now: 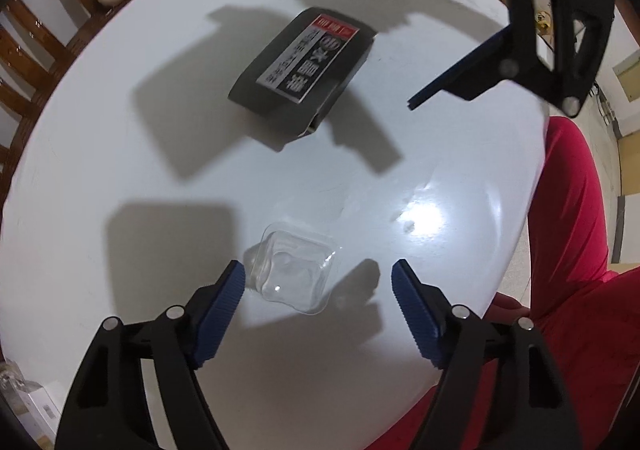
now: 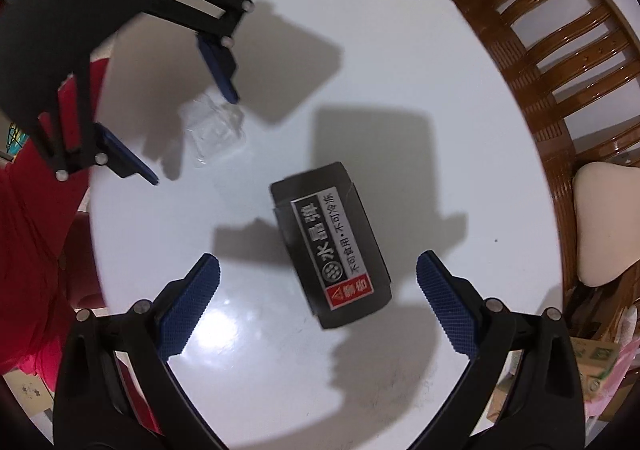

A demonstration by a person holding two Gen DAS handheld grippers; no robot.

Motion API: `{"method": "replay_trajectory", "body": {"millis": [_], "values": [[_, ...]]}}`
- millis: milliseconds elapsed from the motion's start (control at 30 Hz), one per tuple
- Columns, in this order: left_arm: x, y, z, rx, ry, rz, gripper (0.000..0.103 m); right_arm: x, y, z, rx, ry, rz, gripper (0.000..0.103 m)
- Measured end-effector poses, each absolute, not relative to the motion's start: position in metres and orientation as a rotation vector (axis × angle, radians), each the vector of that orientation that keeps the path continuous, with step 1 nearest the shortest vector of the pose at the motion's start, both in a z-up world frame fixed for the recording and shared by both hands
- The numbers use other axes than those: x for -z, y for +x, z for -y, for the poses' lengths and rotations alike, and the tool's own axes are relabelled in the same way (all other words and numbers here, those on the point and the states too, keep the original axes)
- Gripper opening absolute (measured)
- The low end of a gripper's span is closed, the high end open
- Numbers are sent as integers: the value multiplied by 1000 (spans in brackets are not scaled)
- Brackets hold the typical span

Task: Collect trash
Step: 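Grasp the clear plastic tray with the left tool while the right tool grasps the black box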

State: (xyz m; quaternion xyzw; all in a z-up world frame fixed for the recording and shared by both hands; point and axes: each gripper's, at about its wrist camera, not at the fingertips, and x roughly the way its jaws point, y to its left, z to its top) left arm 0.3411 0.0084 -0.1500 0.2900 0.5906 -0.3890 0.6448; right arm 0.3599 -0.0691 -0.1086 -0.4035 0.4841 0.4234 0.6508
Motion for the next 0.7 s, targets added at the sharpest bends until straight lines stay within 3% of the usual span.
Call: {"method": "replay_trajectory", "body": {"millis": [267,400,533,700], "values": [[154,348,-11,857,639,-1340,68,137,374,66,-957,-883,-1165,96],[153,345,-9,855,653,-1329,65,142,377,66,-948,-866,-1175,76],[151,348,-7,819,627,-1330,52,142,382,69,-945,-836,-1189,64],[147,350,-10,770,575,-1342,39,139,380,73,-902,-788,-1194,58]]}}
